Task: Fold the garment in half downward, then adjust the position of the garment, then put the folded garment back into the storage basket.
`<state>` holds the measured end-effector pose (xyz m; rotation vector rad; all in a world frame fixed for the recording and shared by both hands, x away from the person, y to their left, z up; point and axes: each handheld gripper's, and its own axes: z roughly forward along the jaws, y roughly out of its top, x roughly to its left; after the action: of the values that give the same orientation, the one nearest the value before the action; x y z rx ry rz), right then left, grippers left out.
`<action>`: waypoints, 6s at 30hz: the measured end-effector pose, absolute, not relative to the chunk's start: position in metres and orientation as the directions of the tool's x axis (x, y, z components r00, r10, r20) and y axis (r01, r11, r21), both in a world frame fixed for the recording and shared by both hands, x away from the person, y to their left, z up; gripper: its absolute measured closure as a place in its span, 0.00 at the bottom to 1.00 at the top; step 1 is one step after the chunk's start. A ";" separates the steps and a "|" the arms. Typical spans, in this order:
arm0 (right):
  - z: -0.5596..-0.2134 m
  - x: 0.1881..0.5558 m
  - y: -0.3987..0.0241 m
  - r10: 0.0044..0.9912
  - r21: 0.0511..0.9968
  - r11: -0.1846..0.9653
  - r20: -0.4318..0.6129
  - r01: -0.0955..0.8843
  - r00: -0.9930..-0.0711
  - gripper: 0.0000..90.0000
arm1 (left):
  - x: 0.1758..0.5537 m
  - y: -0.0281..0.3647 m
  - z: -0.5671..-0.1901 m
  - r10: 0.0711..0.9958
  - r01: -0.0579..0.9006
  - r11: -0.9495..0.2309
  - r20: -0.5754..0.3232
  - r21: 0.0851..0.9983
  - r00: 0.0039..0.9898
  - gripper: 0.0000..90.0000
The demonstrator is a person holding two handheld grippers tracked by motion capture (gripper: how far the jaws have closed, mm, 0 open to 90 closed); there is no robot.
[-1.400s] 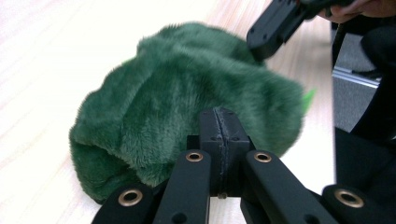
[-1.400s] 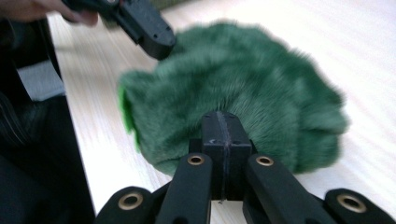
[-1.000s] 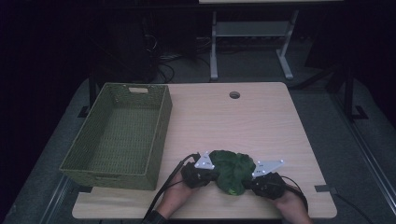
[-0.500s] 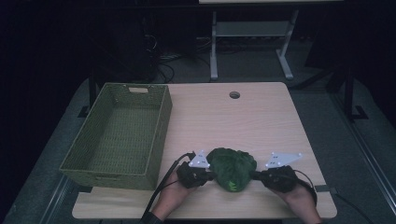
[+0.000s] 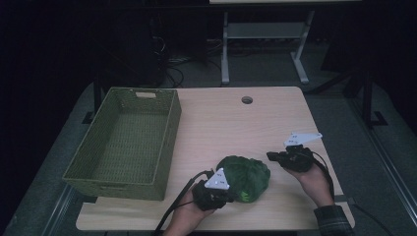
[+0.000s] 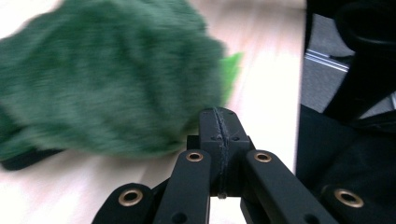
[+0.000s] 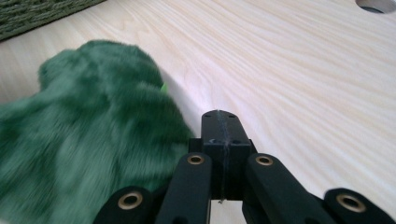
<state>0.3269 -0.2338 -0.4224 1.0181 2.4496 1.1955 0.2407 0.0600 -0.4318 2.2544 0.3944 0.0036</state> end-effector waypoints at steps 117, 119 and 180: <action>-0.482 0.281 -0.268 0.817 0.720 0.382 0.031 0.580 -0.576 0.15 | 0.342 0.040 -0.406 0.141 0.115 -0.816 0.002 0.567 0.990 0.15; -0.482 0.281 -0.268 0.818 0.718 0.380 0.033 0.583 -0.574 0.15 | 0.343 0.037 -0.411 0.134 0.109 -0.828 0.006 0.550 0.991 0.15; -0.482 0.281 -0.268 0.823 0.719 0.376 0.031 0.585 -0.567 0.13 | 0.352 0.039 -0.401 0.264 0.243 -0.846 -0.023 0.475 0.964 0.70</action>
<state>0.2809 -0.2677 -0.4820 1.2319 2.3087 1.0012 0.3520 0.0388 -0.4014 2.6226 0.3609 0.0593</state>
